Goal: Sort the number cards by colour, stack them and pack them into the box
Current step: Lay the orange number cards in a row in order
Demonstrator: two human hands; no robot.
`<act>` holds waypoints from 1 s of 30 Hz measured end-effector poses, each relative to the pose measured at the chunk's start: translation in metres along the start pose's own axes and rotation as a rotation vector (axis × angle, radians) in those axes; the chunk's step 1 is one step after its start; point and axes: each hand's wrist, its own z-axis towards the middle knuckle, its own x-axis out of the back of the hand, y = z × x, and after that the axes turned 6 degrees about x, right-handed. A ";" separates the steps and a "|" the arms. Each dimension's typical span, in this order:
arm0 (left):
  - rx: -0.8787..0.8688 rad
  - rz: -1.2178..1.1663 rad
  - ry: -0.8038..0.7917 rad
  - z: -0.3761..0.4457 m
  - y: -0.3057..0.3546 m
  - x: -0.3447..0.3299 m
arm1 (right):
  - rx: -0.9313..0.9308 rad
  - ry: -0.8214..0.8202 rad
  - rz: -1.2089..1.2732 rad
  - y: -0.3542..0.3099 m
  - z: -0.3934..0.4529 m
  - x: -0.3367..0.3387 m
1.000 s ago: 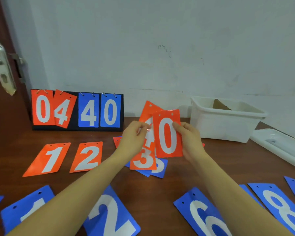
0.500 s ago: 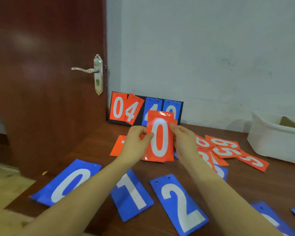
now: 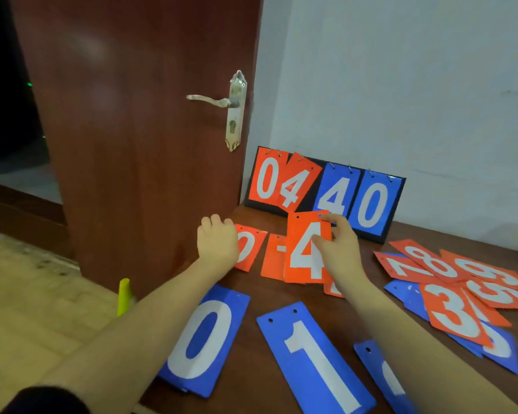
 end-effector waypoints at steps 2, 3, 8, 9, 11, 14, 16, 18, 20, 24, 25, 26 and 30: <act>-0.085 -0.029 0.087 -0.003 0.011 0.001 | -0.002 0.001 -0.014 0.002 -0.001 0.013; -0.135 -0.108 0.089 -0.007 0.021 0.004 | 0.001 0.020 -0.018 0.003 -0.002 0.023; -0.553 -0.226 -0.195 -0.049 0.105 0.020 | -0.046 0.206 -0.100 0.013 -0.004 0.099; -0.622 -0.184 -0.246 -0.059 0.121 0.019 | -0.068 0.202 -0.144 0.018 -0.006 0.114; -0.679 -0.122 -0.319 -0.075 0.144 0.011 | -0.125 0.124 -0.217 0.029 -0.013 0.139; -0.664 -0.059 -0.403 -0.088 0.155 -0.003 | -0.219 -0.023 -0.268 0.048 -0.025 0.155; -0.639 -0.040 -0.407 -0.089 0.154 -0.006 | -0.254 -0.068 -0.362 0.057 -0.029 0.162; -0.605 -0.050 -0.396 -0.087 0.153 -0.005 | -0.273 -0.074 -0.406 0.063 -0.026 0.173; -0.568 -0.036 -0.403 -0.086 0.156 -0.002 | -0.290 -0.076 -0.423 0.068 -0.023 0.189; -0.554 -0.069 -0.301 -0.094 0.178 0.001 | -0.325 -0.055 -0.457 0.075 -0.020 0.220; -0.559 -0.121 -0.271 -0.098 0.188 0.002 | -0.325 -0.064 -0.470 0.078 -0.019 0.225; -0.568 -0.186 -0.271 -0.103 0.201 0.002 | -0.321 -0.054 -0.466 0.077 -0.019 0.229; -0.579 -0.467 -0.479 -0.125 0.247 0.003 | -0.310 -0.039 -0.177 0.076 -0.015 0.231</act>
